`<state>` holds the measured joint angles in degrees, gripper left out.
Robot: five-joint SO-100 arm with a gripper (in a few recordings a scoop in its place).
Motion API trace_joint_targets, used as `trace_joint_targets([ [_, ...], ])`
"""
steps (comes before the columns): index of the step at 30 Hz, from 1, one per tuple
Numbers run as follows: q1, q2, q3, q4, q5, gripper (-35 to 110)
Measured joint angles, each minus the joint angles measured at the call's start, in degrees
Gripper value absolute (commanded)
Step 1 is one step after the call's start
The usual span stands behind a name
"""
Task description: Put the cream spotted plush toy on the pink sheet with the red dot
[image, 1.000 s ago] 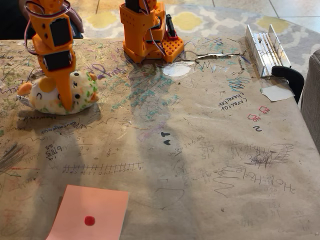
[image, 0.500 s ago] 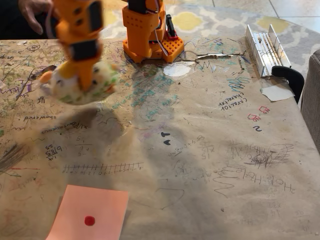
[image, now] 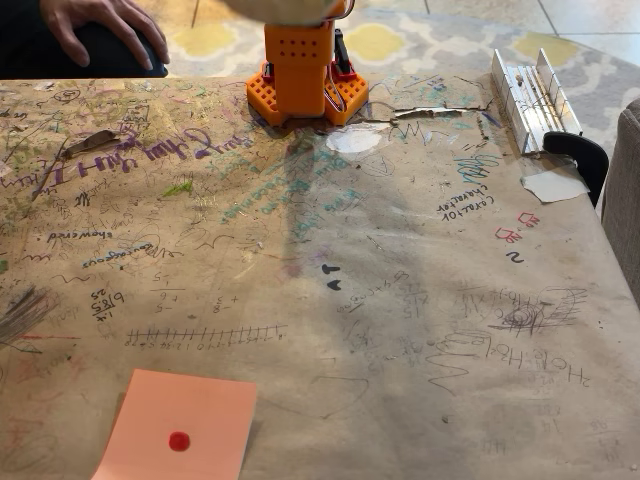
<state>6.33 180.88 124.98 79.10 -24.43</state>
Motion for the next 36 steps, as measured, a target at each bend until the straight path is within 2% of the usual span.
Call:
trace_joint_targets([
  [4, -1.7, 9.8, 0.5, -5.8, 2.9, 0],
  [9, -1.8, 7.6, 4.5, -16.3, 4.2, 0],
  [15, 0.4, -7.6, 4.6, -33.4, 5.3, 0],
  [18, 2.7, -26.6, 0.7, -44.0, 6.5, 0],
  [19, 3.9, -34.4, -3.2, -45.6, 7.1, 6],
  [21, 6.1, -51.0, -13.4, -43.4, 6.1, 42],
  [24, 8.6, -75.8, -31.2, -28.7, 1.5, 41],
  [26, 9.8, -84.6, -40.4, -20.8, -2.1, 40],
  [29, 11.0, -79.7, -46.1, -24.3, -6.2, 40],
  [33, 11.0, -66.5, -24.1, -37.1, -12.2, 40],
  [36, 10.9, -59.8, -0.6, -40.4, -15.3, 38],
])
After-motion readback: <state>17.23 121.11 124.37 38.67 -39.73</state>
